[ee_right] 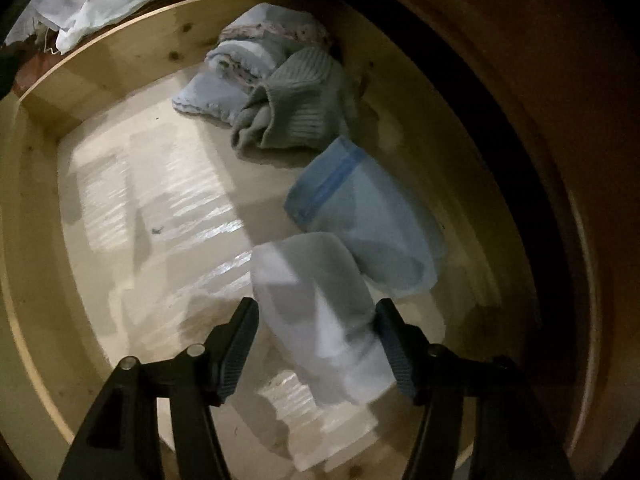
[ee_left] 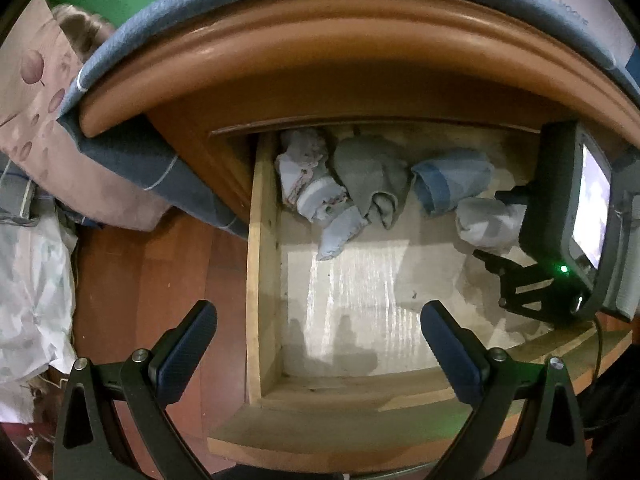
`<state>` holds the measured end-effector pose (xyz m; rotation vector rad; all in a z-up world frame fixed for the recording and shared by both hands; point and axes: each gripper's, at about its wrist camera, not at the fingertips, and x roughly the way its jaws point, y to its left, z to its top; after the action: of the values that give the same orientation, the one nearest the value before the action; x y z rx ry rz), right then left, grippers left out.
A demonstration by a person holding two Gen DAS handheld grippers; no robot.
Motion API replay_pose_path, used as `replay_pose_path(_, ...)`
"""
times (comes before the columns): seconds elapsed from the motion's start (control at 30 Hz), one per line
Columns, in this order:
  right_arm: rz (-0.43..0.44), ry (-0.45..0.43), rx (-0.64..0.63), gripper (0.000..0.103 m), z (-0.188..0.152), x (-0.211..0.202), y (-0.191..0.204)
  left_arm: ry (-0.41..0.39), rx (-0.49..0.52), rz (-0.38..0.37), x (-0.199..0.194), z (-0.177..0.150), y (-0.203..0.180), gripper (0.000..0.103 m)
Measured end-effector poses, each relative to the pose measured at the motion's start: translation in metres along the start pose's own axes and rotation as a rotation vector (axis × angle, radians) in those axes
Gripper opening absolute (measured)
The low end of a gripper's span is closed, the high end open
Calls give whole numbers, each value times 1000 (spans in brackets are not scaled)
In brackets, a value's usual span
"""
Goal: Take underwear out of drawer
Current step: 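Move both tools back down into the open drawer, then grasp the white rolled sock with the right tool while the left tool grasps the light blue sock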
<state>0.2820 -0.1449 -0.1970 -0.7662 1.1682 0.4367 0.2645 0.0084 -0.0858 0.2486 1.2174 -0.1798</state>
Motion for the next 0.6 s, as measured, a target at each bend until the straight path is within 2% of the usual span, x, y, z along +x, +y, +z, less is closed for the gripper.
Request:
replay_pose_path(0.13,-3,-15,3,61,-1,8,-4,15,-11,13,7,-1,3,102)
replay_pose_path(0.23,-7,-25,19,53,-4,9,-7,26,-13,-4,12,-1,1,102)
replay_pose_path(0.3,26,-28,48,50,-7,6,-10,25,5,8,14,-1,-1,102)
replay_pose_path(0.6,108,-9,151,45,-36,-9,-12,59,84,-36,29,3,-23,102)
